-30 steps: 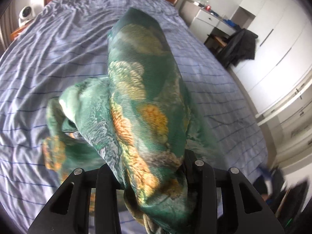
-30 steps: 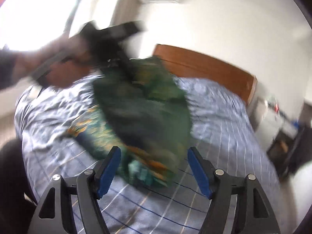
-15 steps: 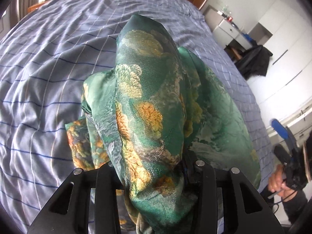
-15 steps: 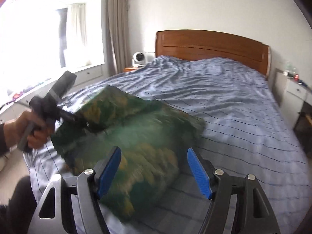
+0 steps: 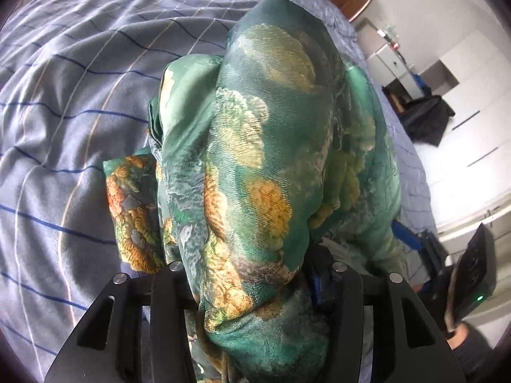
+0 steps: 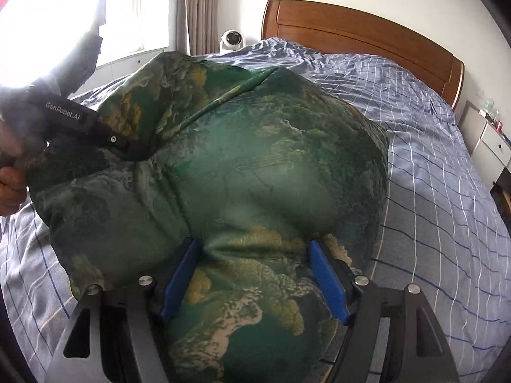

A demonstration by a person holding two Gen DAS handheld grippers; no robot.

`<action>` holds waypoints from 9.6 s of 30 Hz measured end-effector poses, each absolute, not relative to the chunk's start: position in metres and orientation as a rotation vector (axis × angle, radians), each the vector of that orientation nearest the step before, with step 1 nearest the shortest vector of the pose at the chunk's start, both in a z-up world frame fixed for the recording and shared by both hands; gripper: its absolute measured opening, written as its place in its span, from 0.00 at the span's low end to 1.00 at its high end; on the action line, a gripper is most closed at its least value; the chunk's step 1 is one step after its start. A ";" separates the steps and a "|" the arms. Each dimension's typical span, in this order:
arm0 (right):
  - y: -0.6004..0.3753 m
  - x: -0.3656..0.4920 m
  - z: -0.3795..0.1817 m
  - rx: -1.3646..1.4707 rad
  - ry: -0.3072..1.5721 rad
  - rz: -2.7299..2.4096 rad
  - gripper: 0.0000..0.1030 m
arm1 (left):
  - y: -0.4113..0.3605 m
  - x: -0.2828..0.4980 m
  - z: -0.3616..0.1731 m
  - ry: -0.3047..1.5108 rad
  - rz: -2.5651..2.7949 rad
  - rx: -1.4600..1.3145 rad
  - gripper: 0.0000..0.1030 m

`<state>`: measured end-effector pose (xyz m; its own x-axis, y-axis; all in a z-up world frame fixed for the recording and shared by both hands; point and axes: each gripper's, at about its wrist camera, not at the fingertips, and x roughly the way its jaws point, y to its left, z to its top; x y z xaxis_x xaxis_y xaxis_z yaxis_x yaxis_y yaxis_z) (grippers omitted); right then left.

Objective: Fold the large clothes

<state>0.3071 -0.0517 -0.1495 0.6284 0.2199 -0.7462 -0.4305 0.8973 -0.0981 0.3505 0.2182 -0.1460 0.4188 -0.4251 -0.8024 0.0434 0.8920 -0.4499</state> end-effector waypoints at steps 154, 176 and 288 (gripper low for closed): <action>-0.066 0.300 -0.049 -0.101 0.726 0.452 0.66 | 0.210 0.336 -0.115 0.971 -0.278 -0.458 0.56; -0.176 0.434 -0.155 0.443 0.974 0.355 0.90 | 0.207 0.441 -0.154 0.926 -0.214 -0.386 0.94; -0.105 0.113 0.003 -0.159 0.696 0.080 1.00 | 0.060 0.130 -0.044 0.691 0.173 0.007 1.00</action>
<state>0.1126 -0.1047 0.0031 0.7651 0.0203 -0.6435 -0.1264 0.9848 -0.1193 0.1295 0.0595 -0.0442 0.7566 0.1615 -0.6336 -0.1566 0.9856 0.0642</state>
